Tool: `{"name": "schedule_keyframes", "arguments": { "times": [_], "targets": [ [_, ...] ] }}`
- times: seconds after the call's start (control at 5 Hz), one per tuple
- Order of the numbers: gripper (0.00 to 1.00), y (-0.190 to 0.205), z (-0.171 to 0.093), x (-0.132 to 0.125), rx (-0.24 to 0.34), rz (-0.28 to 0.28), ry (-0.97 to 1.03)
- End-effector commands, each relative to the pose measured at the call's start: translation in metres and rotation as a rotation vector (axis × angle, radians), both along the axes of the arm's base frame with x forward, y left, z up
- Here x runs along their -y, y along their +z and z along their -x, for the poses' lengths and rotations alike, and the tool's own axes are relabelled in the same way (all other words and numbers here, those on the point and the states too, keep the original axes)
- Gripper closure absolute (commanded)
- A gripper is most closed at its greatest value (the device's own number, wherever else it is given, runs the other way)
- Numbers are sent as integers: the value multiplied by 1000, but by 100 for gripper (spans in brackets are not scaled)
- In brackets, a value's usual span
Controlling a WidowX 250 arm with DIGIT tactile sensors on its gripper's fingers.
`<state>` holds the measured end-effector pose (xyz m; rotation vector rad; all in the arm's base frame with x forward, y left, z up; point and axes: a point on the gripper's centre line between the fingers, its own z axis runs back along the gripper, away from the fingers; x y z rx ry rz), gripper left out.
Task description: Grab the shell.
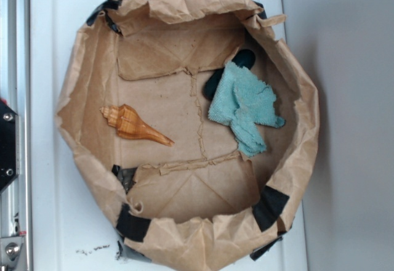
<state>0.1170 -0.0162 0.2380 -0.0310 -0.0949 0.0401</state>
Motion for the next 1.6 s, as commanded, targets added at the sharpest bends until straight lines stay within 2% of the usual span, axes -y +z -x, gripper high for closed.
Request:
{"name": "schedule_keyframes", "arguments": {
  "times": [0.0,0.2,0.4,0.6,1.2,1.4],
  "targets": [
    [0,0,0,0,0,0,0],
    [0,-9,-30,13,-33,2,-15],
    [0,-28,-68,29,-98,35,-54],
    [0,-54,-116,40,-22,11,-184],
    [0,-54,-116,40,-22,11,-184],
    [0,-74,-121,13,-77,28,-215]
  ]
}}
